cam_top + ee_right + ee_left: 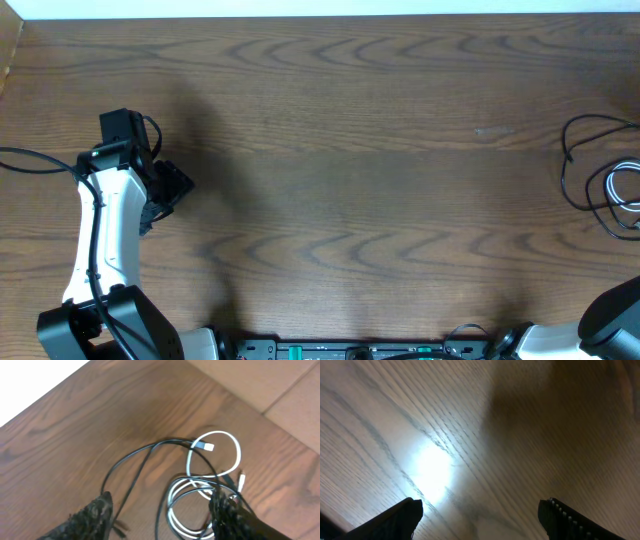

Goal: Untangle cables
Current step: 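Release the black cable onto the white cable and lift the right gripper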

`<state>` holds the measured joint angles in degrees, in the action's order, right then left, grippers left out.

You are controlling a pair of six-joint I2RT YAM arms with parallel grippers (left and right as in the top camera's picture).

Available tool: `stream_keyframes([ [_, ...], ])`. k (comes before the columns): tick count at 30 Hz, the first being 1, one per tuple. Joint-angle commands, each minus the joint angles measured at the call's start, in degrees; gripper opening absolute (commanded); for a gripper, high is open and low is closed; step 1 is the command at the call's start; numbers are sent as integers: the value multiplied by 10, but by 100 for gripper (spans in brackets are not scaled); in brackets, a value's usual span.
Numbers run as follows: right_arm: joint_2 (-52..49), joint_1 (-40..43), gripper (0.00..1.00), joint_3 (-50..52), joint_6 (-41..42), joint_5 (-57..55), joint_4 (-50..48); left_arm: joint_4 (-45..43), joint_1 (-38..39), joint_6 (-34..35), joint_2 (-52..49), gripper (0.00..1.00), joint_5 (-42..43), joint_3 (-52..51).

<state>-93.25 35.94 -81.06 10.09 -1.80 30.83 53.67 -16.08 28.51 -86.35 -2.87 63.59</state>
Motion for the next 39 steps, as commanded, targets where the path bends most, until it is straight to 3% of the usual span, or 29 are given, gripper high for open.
stream_keyframes([
  [1,-1,-2,62,-7,2,68,1,-6,-2,3,3,80,39,4],
  [10,-1,-67,70,-7,2,154,33,-74,37,-30,3,80,141,4],
  [17,-2,-170,79,-6,-2,155,89,-119,157,-111,3,80,142,4],
  [25,-4,-289,83,7,-76,155,163,-123,251,-194,3,80,138,4],
  [29,-8,-344,88,14,-118,154,202,-89,263,-216,3,80,107,4],
  [32,-8,-382,99,14,-134,142,236,-34,260,-209,3,80,51,4],
  [39,-8,-440,99,26,-127,118,302,79,260,-170,3,81,34,4],
])
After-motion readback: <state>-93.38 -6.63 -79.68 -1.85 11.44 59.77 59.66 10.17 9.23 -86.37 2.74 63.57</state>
